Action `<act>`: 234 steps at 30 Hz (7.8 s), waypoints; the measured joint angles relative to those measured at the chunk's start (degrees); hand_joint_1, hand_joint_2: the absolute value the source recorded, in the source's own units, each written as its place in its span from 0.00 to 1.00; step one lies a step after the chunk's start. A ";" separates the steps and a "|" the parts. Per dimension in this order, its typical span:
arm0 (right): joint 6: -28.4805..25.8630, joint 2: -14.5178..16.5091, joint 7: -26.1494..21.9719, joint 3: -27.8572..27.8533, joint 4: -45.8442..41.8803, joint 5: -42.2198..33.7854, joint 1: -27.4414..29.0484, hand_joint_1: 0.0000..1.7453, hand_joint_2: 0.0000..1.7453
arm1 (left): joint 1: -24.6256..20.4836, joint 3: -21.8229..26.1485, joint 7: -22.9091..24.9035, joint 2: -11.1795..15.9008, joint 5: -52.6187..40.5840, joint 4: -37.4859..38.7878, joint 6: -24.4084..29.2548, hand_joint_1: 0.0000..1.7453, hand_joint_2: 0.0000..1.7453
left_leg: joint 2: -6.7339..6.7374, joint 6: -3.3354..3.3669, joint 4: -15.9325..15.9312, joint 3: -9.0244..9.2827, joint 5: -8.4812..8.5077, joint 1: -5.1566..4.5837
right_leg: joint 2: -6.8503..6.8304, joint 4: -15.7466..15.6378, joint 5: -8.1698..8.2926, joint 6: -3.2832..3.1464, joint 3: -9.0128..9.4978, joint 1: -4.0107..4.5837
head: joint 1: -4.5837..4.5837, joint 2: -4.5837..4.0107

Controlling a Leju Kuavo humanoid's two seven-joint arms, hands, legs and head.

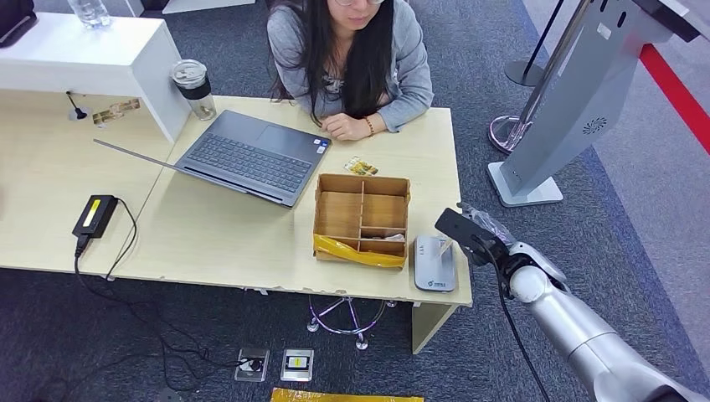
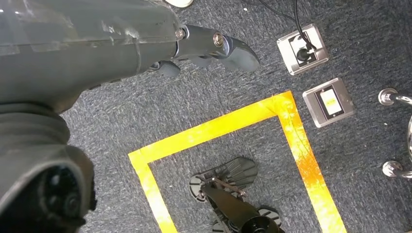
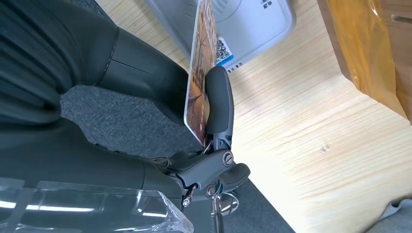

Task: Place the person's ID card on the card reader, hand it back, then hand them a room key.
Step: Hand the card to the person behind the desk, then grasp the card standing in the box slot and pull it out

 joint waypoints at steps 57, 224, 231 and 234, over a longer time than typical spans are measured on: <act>-1.19 10.11 -3.41 0.26 4.81 14.64 -18.87 0.00 0.00 | 0.05 -0.09 -3.77 0.01 -3.20 0.00 -1.97 0.00 0.00 | -0.04 -0.02 0.00 -0.06 0.03 0.01 | -0.05 0.04 0.02 0.01 -0.05 0.01 | 0.01 0.00; -14.48 20.45 16.34 2.03 -8.50 37.59 5.77 0.00 1.00 | 0.04 0.13 -0.92 -0.90 -2.23 0.00 0.83 0.00 0.00 | 0.04 -0.04 -0.01 -0.02 0.01 0.04 | 0.03 0.02 0.00 -0.01 -0.03 0.04 | 0.01 0.00; -14.33 20.81 16.46 2.67 -7.46 37.70 5.43 0.00 1.00 | 0.04 0.13 -0.92 -0.90 -2.22 0.00 0.92 0.00 0.00 | 0.04 -0.04 -0.01 -0.02 0.02 0.04 | 0.03 0.01 0.00 -0.01 -0.03 0.04 | 0.02 0.00; -14.22 20.81 16.60 2.90 -7.09 37.81 5.29 0.00 1.00 | 0.05 0.13 -0.92 -0.90 -2.22 0.00 0.91 0.00 0.00 | 0.04 -0.04 -0.01 -0.02 0.01 0.03 | 0.03 0.01 0.00 -0.01 -0.03 0.04 | 0.01 0.00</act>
